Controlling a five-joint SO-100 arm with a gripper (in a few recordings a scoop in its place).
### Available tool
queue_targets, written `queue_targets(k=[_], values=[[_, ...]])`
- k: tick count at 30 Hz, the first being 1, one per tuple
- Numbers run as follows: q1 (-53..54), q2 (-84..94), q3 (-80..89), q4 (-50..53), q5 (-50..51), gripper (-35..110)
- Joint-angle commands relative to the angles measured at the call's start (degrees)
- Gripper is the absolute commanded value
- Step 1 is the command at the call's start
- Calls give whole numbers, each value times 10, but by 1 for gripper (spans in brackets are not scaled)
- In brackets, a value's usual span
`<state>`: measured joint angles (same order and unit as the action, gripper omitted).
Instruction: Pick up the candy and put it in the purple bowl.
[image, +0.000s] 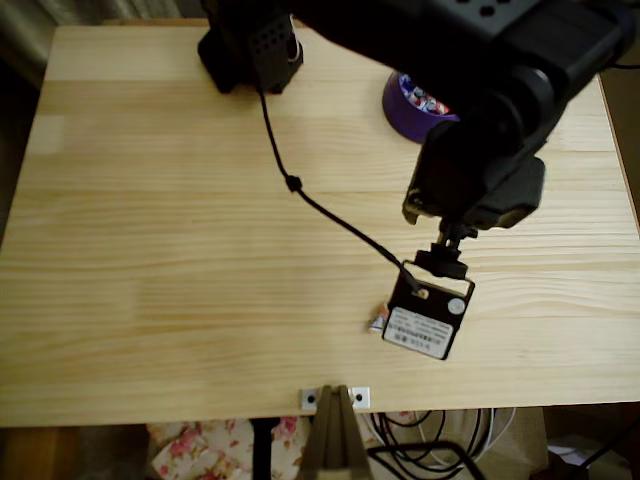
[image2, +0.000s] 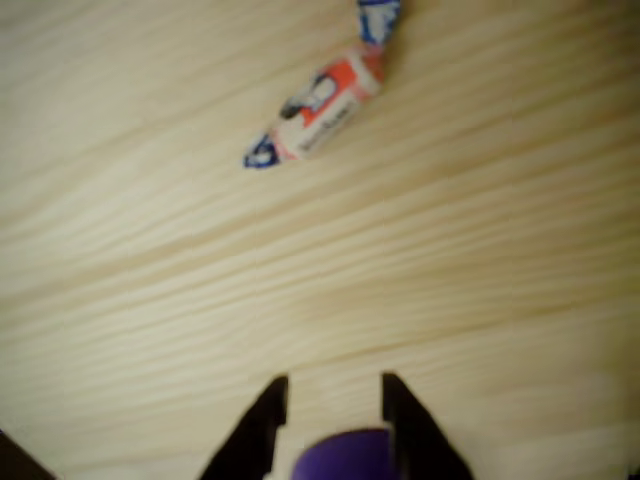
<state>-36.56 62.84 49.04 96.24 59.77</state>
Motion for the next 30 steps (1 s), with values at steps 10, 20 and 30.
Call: queue_targets(k=[10, 20, 30], values=[[11, 309, 366, -346, -278, 14], [44, 300, 388, -400, -477, 14], [40, 348, 522, -534, -724, 14]])
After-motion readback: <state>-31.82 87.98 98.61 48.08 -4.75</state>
